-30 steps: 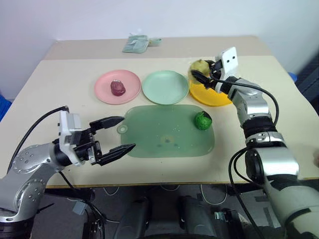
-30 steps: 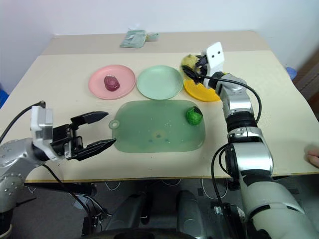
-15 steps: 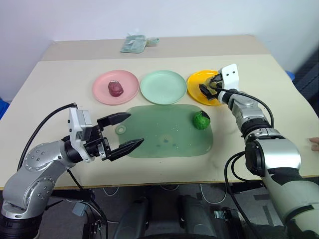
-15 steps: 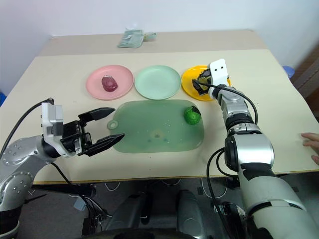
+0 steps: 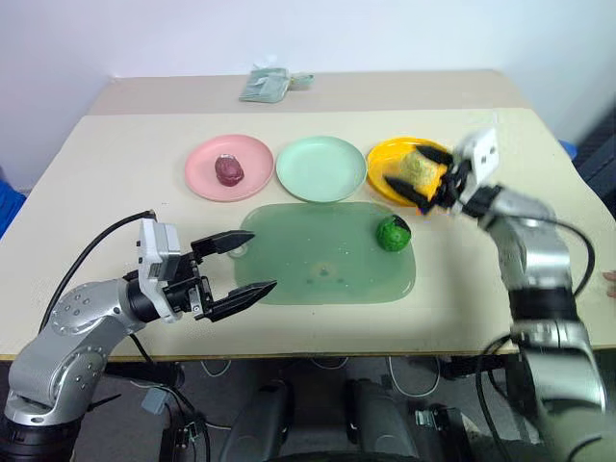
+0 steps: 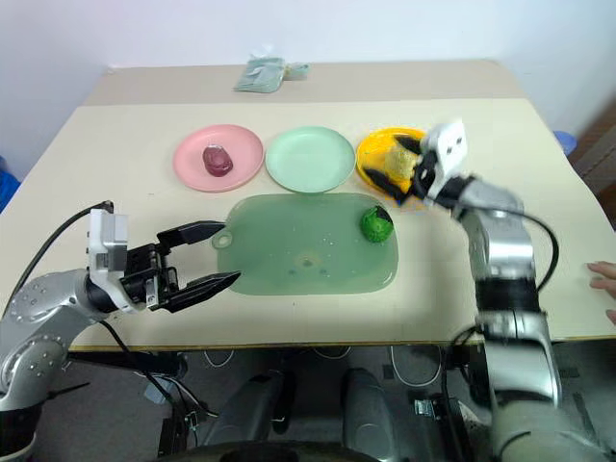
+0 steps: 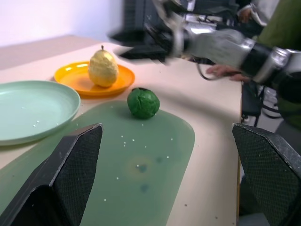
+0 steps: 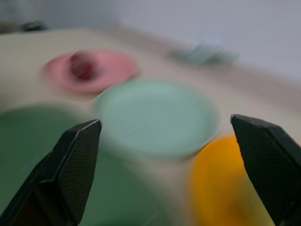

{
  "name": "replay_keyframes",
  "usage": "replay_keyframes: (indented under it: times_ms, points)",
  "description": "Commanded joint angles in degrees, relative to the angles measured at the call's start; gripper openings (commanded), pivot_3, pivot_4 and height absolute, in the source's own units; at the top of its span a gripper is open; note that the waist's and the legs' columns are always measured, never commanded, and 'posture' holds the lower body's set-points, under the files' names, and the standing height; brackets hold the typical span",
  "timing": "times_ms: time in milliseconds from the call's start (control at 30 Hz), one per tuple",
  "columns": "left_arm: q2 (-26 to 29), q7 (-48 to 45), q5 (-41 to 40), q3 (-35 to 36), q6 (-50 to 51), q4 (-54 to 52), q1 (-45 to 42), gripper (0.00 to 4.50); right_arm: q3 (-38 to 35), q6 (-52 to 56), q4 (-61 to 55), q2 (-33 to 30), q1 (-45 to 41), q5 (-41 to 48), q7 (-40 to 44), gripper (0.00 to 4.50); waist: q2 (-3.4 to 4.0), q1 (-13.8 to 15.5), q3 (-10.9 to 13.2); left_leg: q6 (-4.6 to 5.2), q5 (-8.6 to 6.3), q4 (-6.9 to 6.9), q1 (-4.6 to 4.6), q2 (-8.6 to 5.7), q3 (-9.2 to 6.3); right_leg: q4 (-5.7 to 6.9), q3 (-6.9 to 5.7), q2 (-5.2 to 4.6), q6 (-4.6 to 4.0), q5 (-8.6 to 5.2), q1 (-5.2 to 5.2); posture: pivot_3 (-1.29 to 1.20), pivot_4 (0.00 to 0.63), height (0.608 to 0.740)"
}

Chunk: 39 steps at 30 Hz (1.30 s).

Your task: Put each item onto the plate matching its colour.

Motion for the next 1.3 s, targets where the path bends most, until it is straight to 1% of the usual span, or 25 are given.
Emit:
replay_keyframes:
  times_ms: [33,167,500,667,767,900,1033,1133,1233,1300]
  points:
    - [0.60,-2.05,0.41,-0.07,-1.24,0.83,-1.69,4.50,-0.52,4.03,-9.10,-0.35,2.36,2.12,-2.50,4.48,0.01,-0.12,-0.01,0.00,0.00,0.00,0.02,0.01,0.00,-0.02,0.02,0.01,-0.02,-0.01,0.00,0.00,0.150,0.740]
    - [0.27,-2.77,0.74,-0.59,-0.99,1.26,-2.69,4.50,0.26,4.60,-8.33,0.76,3.96,1.57,-3.71,4.48,0.00,0.16,-0.01,0.00,0.00,-0.03,0.04,0.01,0.00,-0.04,0.01,0.01,-0.05,-0.03,0.01,0.00,0.150,0.740]
    - [0.52,-2.21,0.82,-0.13,-0.63,-0.23,-2.04,4.50,3.62,-1.07,4.69,0.82,3.44,-2.89,-2.13,4.48,-0.04,0.15,-0.03,0.00,0.00,-0.02,0.04,0.00,-0.01,-0.06,0.00,0.02,-0.05,-0.03,0.03,0.00,0.150,0.740]
    - [0.54,-1.96,0.84,0.74,-0.93,-1.25,-0.16,4.50,3.72,-2.22,6.79,0.92,3.18,-3.12,-1.25,4.48,-0.04,0.09,-0.02,0.00,0.00,-0.03,0.04,0.00,-0.01,-0.06,0.01,0.03,-0.05,-0.02,0.03,0.00,0.150,0.740]
    - [0.49,-1.74,0.82,1.01,-0.97,-1.58,0.40,4.50,3.90,-2.52,7.19,1.22,2.93,-3.35,-1.25,3.66,-0.04,0.14,-0.03,0.00,0.00,-0.03,0.04,0.01,-0.03,-0.05,0.00,0.04,-0.05,-0.03,0.03,0.00,0.150,0.740]
    - [0.36,-1.61,0.89,1.30,-1.08,-1.91,1.22,4.50,3.86,-3.00,6.30,1.58,2.51,-3.53,-1.67,1.77,-0.04,0.14,-0.02,0.00,0.00,-0.03,0.04,0.00,-0.02,-0.06,0.00,0.04,-0.05,-0.03,0.03,0.00,0.150,0.740]
    - [0.05,-1.02,0.83,1.57,-1.02,-2.08,1.72,4.50,4.21,-3.04,4.36,2.45,0.80,-3.26,-2.13,1.77,-0.04,0.14,-0.03,0.00,0.00,-0.02,0.04,0.00,-0.02,-0.06,0.00,0.04,-0.05,-0.03,0.03,0.00,0.150,0.740]
    - [-0.37,0.07,0.68,1.69,-0.71,-2.20,2.03,4.50,4.84,-3.12,4.77,4.91,-3.54,-2.94,-3.04,1.77,-0.04,-0.10,-0.03,0.00,0.00,-0.03,0.04,0.01,-0.02,-0.05,0.01,0.04,-0.05,-0.03,0.02,0.00,0.150,0.740]
    - [-1.37,2.17,0.99,1.28,-0.58,-2.33,2.12,4.50,6.52,-6.48,12.36,9.28,-10.81,-5.62,-5.35,1.77,-0.03,-0.38,-0.02,-0.01,0.00,-0.05,0.06,0.03,-0.01,-0.04,0.02,0.06,-0.05,-0.02,0.00,0.00,0.150,0.740]
    - [-1.81,3.43,1.75,1.00,-0.59,-2.47,2.17,4.50,7.56,-10.73,20.29,11.95,-15.78,-8.10,-6.93,1.77,-0.04,-0.23,-0.03,-0.03,0.01,-0.06,0.07,0.04,-0.02,-0.03,0.02,0.15,-0.05,-0.01,0.00,0.00,0.150,0.740]
